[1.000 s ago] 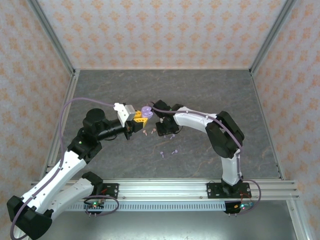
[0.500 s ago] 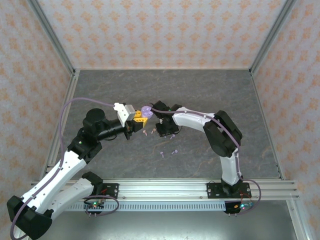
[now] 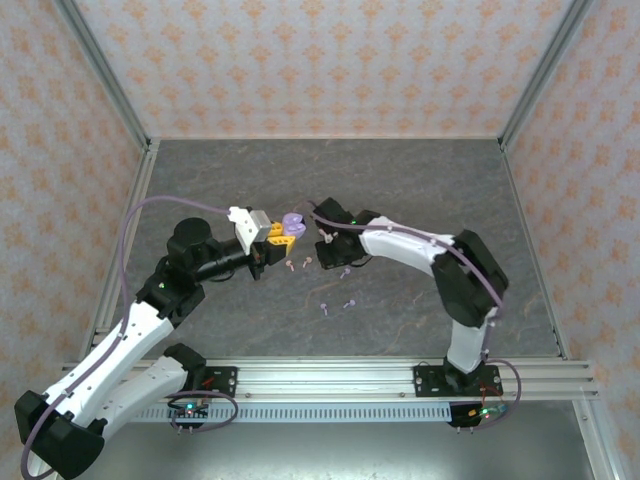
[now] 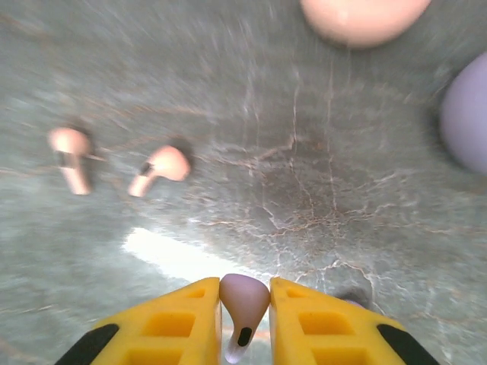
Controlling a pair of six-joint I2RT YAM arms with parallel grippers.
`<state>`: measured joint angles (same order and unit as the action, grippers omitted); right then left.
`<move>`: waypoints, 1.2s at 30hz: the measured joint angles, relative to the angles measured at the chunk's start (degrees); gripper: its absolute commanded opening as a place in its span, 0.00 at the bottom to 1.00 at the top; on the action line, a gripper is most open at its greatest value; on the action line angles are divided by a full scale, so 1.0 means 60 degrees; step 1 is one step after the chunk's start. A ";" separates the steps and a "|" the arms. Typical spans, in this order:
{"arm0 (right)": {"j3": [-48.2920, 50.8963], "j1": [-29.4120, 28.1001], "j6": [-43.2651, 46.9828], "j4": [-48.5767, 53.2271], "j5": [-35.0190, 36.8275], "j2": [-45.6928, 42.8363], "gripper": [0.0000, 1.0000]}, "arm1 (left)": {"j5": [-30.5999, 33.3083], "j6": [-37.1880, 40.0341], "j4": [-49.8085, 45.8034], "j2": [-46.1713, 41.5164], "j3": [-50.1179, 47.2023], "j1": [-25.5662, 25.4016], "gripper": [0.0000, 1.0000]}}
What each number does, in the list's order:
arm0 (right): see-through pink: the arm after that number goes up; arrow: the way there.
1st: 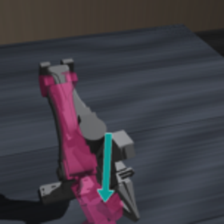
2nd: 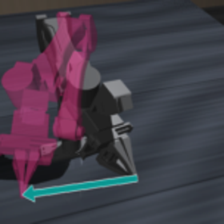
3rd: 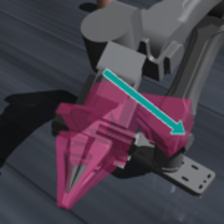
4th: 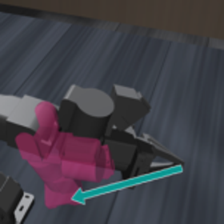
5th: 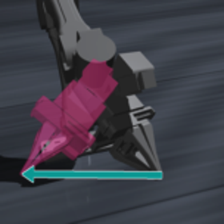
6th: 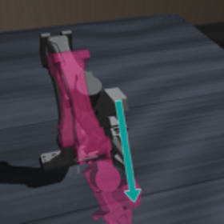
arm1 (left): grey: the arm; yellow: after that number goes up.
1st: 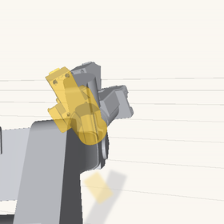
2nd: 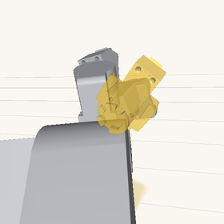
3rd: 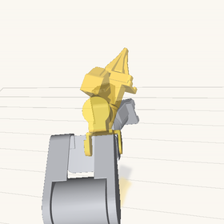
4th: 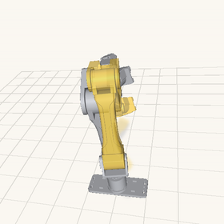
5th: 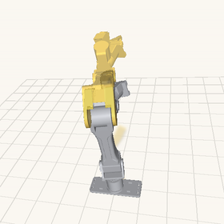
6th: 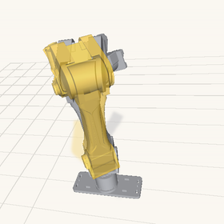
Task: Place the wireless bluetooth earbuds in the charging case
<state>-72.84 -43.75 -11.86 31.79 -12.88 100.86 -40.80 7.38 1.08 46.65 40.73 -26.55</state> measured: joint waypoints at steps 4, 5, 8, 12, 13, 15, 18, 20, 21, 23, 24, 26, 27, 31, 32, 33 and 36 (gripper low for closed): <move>0.0277 0.0146 0.0117 -0.0678 -0.0102 -0.1734 0.20 | -0.0004 -0.0069 0.0153 0.0000 -0.0047 0.0000 0.11; 0.0382 0.0182 0.0175 -0.0925 -0.0153 -0.2215 0.20 | -0.0004 -0.0080 0.0215 0.0004 -0.0062 0.0000 0.11; 0.0659 0.0200 0.0324 -0.1497 -0.0361 -0.3479 0.20 | -0.0004 -0.0186 0.0408 0.0066 -0.0113 0.0000 0.12; 0.0809 0.0197 0.0455 -0.2182 -0.0882 -0.4739 0.20 | -0.0007 -0.0262 0.0597 0.0226 -0.0138 0.0000 0.11; 0.0805 0.0189 0.0466 -0.2328 -0.1024 -0.4969 0.20 | -0.0007 -0.0295 0.0645 0.0277 -0.0138 0.0000 0.11; 0.0798 0.0124 0.0506 -0.2605 -0.1290 -0.5322 0.20 | -0.0011 -0.0339 0.0736 0.0386 -0.0138 0.0000 0.11; 0.0761 -0.0208 0.0612 -0.2962 -0.1486 -0.5479 0.20 | -0.0040 -0.0474 0.0878 0.0532 -0.0138 0.0000 0.11; 0.0761 -0.0499 0.0725 -0.3107 -0.1588 -0.5461 0.20 | -0.0062 -0.0550 0.1031 0.0619 -0.0142 0.0000 0.11; 0.0761 -0.0630 0.0783 -0.3151 -0.1617 -0.5453 0.20 | -0.0080 -0.0576 0.1078 0.0634 -0.0142 0.0000 0.11; 0.0761 -0.0812 0.0892 -0.3308 -0.1687 -0.5446 0.20 | -0.0109 -0.0627 0.1184 0.0656 -0.0157 0.0000 0.11; 0.0761 -0.0852 0.0929 -0.3395 -0.1708 -0.5439 0.20 | -0.0117 -0.0652 0.1213 0.0656 -0.0160 0.0000 0.11; 0.0761 -0.0874 0.1002 -0.3595 -0.1756 -0.5402 0.20 | -0.0120 -0.0721 0.1235 0.0656 -0.0164 0.0000 0.11; 0.0761 -0.0874 0.1031 -0.3665 -0.1763 -0.5366 0.20 | -0.0120 -0.0721 0.1235 0.0656 -0.0168 0.0000 0.11; 0.0761 -0.0874 0.1115 -0.3872 -0.1763 -0.5155 0.19 | -0.0120 -0.0729 0.1239 0.0656 -0.0175 0.0000 0.11; 0.0761 -0.0874 0.1137 -0.3901 -0.1763 -0.5107 0.20 | -0.0120 -0.0729 0.1239 0.0656 -0.0175 0.0000 0.11; 0.0761 -0.0874 0.1151 -0.3938 -0.1763 -0.5056 0.20 | -0.0120 -0.0729 0.1239 0.0656 -0.0175 0.0000 0.11; 0.0754 -0.0874 0.1209 -0.3967 -0.1789 -0.4936 0.20 | -0.0120 -0.0729 0.1239 0.0656 -0.0175 0.0000 0.11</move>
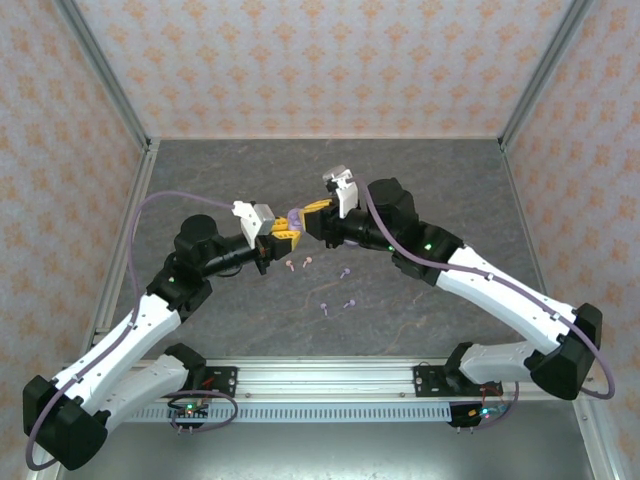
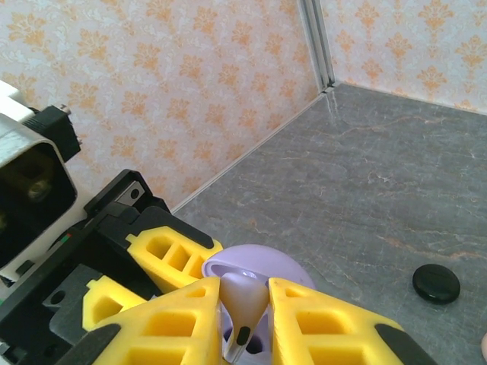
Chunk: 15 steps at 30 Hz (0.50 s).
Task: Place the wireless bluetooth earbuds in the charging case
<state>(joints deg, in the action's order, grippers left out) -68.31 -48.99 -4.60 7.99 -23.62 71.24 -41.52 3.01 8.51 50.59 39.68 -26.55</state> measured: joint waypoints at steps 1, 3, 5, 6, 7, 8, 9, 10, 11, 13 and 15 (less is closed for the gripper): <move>-0.0004 0.0000 0.0007 0.0000 -0.0004 0.0029 0.19 | -0.0004 0.0000 0.0000 0.0000 0.0000 0.0000 0.11; -0.0007 0.0000 0.0040 -0.0036 -0.0007 0.0069 0.20 | -0.0007 0.0000 0.0000 0.0000 0.0000 0.0000 0.11; -0.0011 0.0000 0.0040 -0.0066 -0.0033 0.0106 0.20 | -0.0011 0.0000 0.0000 0.0000 0.0000 0.0000 0.11; -0.0011 0.0000 0.0044 -0.0069 -0.0044 0.0117 0.20 | -0.0022 0.0000 0.0000 0.0000 0.0000 0.0000 0.11; -0.0011 0.0000 0.0044 -0.0073 -0.0051 0.0120 0.20 | -0.0033 0.0000 0.0000 0.0000 0.0000 0.0000 0.11; -0.0011 0.0000 0.0044 -0.0073 -0.0066 0.0120 0.20 | -0.0033 0.0000 0.0000 0.0000 0.0000 0.0000 0.11; -0.0007 0.0000 0.0044 -0.0080 -0.0069 0.0120 0.20 | -0.0033 0.0000 0.0000 0.0000 0.0000 0.0000 0.11; -0.0011 0.0000 0.0044 -0.0091 -0.0069 0.0120 0.20 | -0.0033 0.0000 0.0000 0.0000 0.0000 0.0000 0.11; -0.0011 0.0000 0.0044 -0.0091 -0.0069 0.0120 0.20 | -0.0036 0.0000 0.0000 0.0000 0.0000 0.0000 0.11; -0.0011 0.0000 0.0047 -0.0098 -0.0069 0.0120 0.20 | -0.0036 0.0000 0.0000 0.0000 0.0000 0.0000 0.11; -0.0011 0.0000 0.0069 -0.0127 -0.0069 0.0120 0.20 | -0.0036 0.0000 0.0000 0.0000 0.0000 0.0000 0.11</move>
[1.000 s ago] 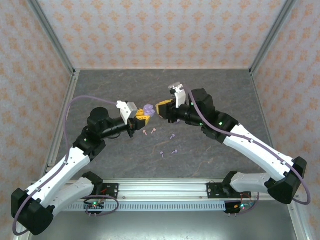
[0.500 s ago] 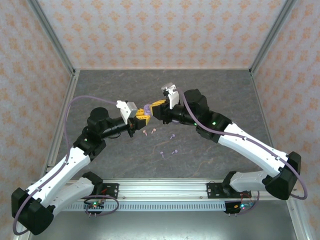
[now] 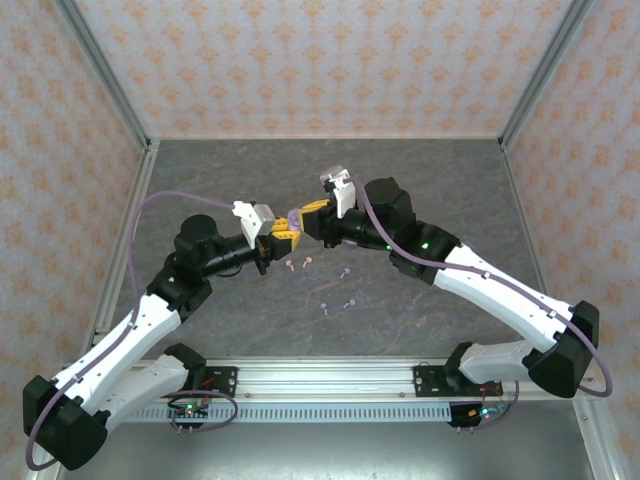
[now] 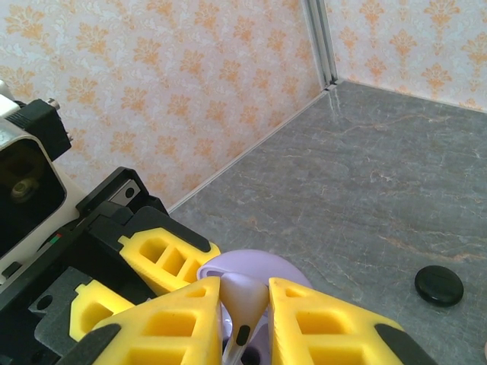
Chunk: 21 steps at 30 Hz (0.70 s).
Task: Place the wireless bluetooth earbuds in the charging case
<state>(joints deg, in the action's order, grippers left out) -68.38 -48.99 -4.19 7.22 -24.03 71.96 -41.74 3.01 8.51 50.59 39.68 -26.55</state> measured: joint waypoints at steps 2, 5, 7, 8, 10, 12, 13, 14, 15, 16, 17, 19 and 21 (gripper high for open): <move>0.0000 0.0000 0.0004 -0.0022 0.0004 0.0000 0.20 | 0.0000 0.0000 0.0000 0.0000 0.0000 0.0000 0.11; 0.0000 0.0000 0.0004 -0.0102 0.0004 0.0000 0.20 | 0.0000 -0.0004 0.0000 0.0000 0.0000 0.0000 0.11; 0.0000 0.0000 0.0007 -0.0146 0.0004 0.0000 0.20 | 0.0000 -0.0022 0.0000 0.0000 0.0000 0.0000 0.11; 0.0004 0.0000 0.0007 -0.0146 0.0004 0.0000 0.20 | 0.0000 -0.0022 0.0000 0.0000 0.0000 0.0000 0.11; 0.0004 0.0000 0.0007 -0.0149 0.0004 0.0000 0.20 | 0.0000 -0.0025 0.0000 0.0000 0.0000 0.0000 0.11; 0.0000 0.0000 0.0007 -0.0146 0.0004 0.0000 0.20 | 0.0000 -0.0025 0.0004 0.0000 0.0000 0.0000 0.11; 0.0004 0.0000 0.0007 -0.0149 0.0004 0.0000 0.20 | 0.0000 -0.0025 0.0004 0.0000 0.0000 0.0000 0.11; 0.0004 0.0000 0.0011 -0.0149 0.0004 0.0000 0.20 | 0.0000 -0.0029 0.0011 0.0000 0.0000 0.0000 0.11; 0.0004 0.0000 0.0036 -0.0146 0.0004 0.0000 0.20 | 0.0000 -0.0029 0.0022 0.0000 0.0000 0.0000 0.11; 0.0004 0.0000 0.0051 -0.0149 0.0004 0.0000 0.20 | 0.0000 -0.0033 0.0040 0.0000 0.0000 0.0000 0.11; 0.0004 0.0000 0.0073 -0.0146 0.0000 0.0000 0.20 | 0.0000 -0.0044 0.0058 0.0000 0.0000 0.0000 0.11; 0.0004 0.0000 0.0080 -0.0149 0.0000 0.0000 0.20 | 0.0000 -0.0095 0.0113 0.0000 0.0000 0.0000 0.11; 0.0007 0.0000 0.0084 -0.0153 0.0000 0.0000 0.20 | -0.0004 -0.0149 0.0189 0.0000 0.0000 0.0000 0.11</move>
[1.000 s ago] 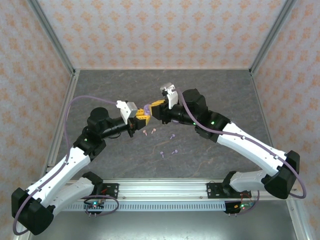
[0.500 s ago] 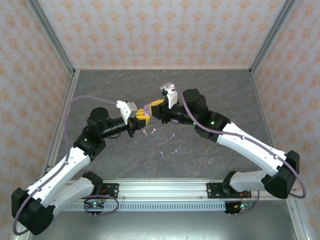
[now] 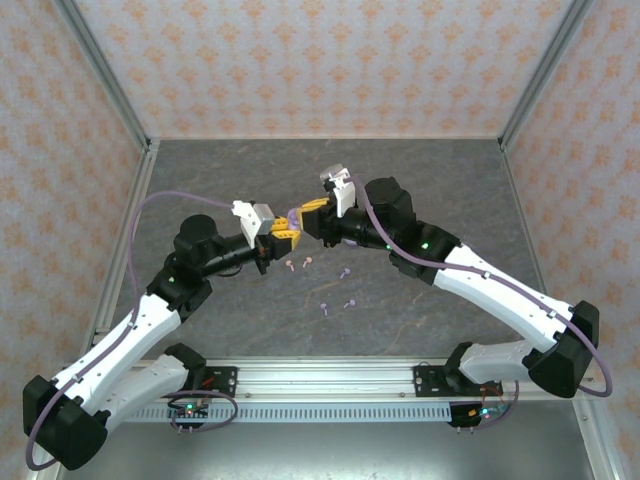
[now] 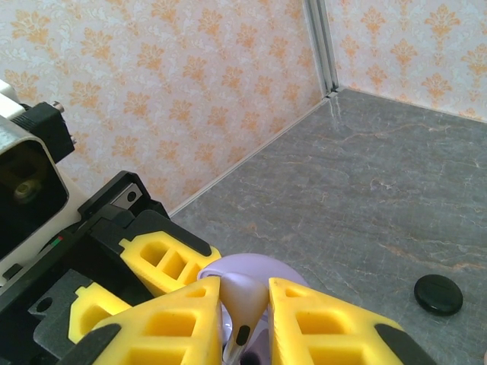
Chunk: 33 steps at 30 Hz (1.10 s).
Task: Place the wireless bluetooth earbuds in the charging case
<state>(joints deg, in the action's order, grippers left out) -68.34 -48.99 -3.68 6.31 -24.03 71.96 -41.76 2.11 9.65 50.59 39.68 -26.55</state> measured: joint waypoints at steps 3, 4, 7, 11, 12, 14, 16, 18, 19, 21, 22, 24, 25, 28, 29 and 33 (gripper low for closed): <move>0.0058 0.0000 0.0000 -0.0157 -0.0004 0.0000 0.20 | -0.0025 -0.0098 0.0069 0.0000 0.0000 0.0000 0.11; 0.0091 0.0000 0.0000 -0.0211 -0.0004 0.0000 0.20 | -0.0033 -0.0106 0.0080 0.0000 0.0000 0.0000 0.11; 0.0164 0.0000 0.0000 -0.0277 -0.0011 0.0000 0.20 | -0.0033 -0.0131 0.0084 0.0000 0.0000 0.0000 0.11; 0.0277 0.0000 -0.0004 -0.0350 -0.0076 0.0000 0.19 | -0.0029 -0.0131 0.0087 0.0000 0.0000 0.0000 0.11; 0.0295 0.0000 -0.0007 -0.0364 -0.0076 0.0000 0.19 | -0.0029 -0.0131 0.0087 0.0000 0.0000 0.0000 0.11; 0.0328 0.0000 -0.0007 -0.0433 -0.0080 0.0000 0.19 | -0.0029 -0.0131 0.0087 0.0000 -0.0004 0.0000 0.11; 0.0339 0.0000 -0.0007 -0.0474 -0.0080 0.0000 0.19 | -0.0025 -0.0131 0.0087 0.0000 -0.0007 0.0004 0.11; 0.0339 0.0000 -0.0007 -0.0488 -0.0080 -0.0004 0.19 | -0.0022 -0.0131 0.0087 0.0000 -0.0011 0.0004 0.11; 0.0339 0.0000 -0.0007 -0.0488 -0.0076 -0.0004 0.19 | -0.0025 -0.0131 0.0087 0.0000 -0.0011 0.0000 0.11; 0.0339 0.0000 -0.0011 -0.0488 -0.0073 -0.0011 0.18 | -0.0022 -0.0135 0.0087 0.0000 -0.0025 0.0004 0.11; 0.0339 0.0000 -0.0011 -0.0488 -0.0069 -0.0018 0.18 | -0.0022 -0.0135 0.0102 -0.0004 -0.0047 0.0000 0.11; 0.0339 0.0000 -0.0015 -0.0488 -0.0062 -0.0058 0.18 | -0.0007 -0.0135 0.0124 -0.0011 -0.0113 0.0000 0.11; 0.0339 0.0000 -0.0018 -0.0484 -0.0033 -0.0095 0.18 | 0.0040 -0.0135 0.0124 -0.0011 -0.0146 0.0000 0.11; 0.0339 0.0000 -0.0040 -0.0426 0.0113 -0.0273 0.18 | 0.0178 -0.0131 0.0073 -0.0029 -0.0222 0.0000 0.10; 0.0339 0.0000 -0.0044 -0.0361 0.0171 -0.0339 0.18 | 0.0259 -0.0131 0.0047 -0.0036 -0.0233 0.0000 0.10; 0.0280 0.0058 -0.0113 0.0321 0.0681 -0.0481 0.18 | 0.0641 -0.0120 -0.0197 -0.0124 -0.0266 0.0000 0.10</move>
<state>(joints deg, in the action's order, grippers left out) -66.65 -48.64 -4.36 8.23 -19.94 69.08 -37.91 1.39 8.47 49.84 38.09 -26.55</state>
